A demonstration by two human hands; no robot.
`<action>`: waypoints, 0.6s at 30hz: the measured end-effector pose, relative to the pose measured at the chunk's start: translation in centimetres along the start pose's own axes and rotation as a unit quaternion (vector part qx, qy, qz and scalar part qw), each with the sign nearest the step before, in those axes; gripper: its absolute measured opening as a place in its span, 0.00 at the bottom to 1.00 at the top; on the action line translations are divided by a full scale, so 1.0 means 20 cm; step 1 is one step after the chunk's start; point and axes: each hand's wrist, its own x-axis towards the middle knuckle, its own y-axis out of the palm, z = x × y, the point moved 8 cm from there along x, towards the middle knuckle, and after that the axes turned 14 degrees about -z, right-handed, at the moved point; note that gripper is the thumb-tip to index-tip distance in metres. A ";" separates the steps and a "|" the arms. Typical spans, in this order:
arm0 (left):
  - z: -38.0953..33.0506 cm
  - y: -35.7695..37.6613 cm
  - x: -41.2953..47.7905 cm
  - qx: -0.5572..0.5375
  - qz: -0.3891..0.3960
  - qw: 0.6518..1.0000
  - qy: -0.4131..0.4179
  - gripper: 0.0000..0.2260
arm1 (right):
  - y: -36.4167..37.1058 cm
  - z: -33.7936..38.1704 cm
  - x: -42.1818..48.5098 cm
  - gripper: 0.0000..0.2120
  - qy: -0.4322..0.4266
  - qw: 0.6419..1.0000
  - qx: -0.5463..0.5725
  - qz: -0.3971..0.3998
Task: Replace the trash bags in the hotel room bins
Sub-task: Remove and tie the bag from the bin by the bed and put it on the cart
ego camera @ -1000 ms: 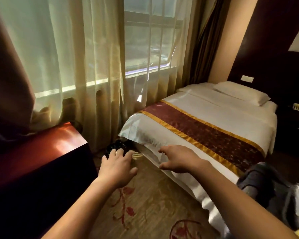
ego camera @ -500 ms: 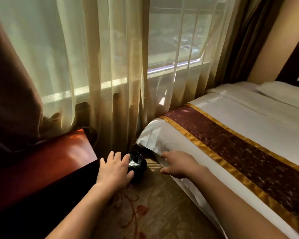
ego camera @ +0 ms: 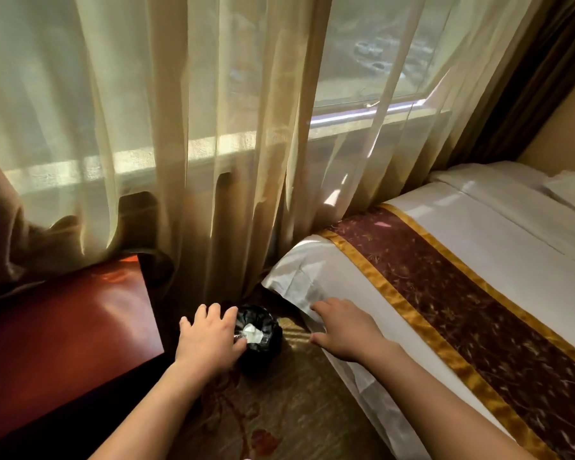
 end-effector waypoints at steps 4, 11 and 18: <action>0.06 0.15 0.27 0.011 0.030 0.999 -0.016 0.30 | 0.11 -0.06 0.33 0.28 -0.008 1.000 -0.001 0.001; 0.06 0.50 0.62 0.009 0.075 0.995 -0.064 0.30 | 0.43 -0.27 0.85 0.30 -0.063 0.998 -0.010 0.029; 0.04 1.13 0.74 0.014 0.101 0.975 -0.197 0.31 | 1.08 -0.47 1.35 0.26 -0.182 0.980 -0.035 0.073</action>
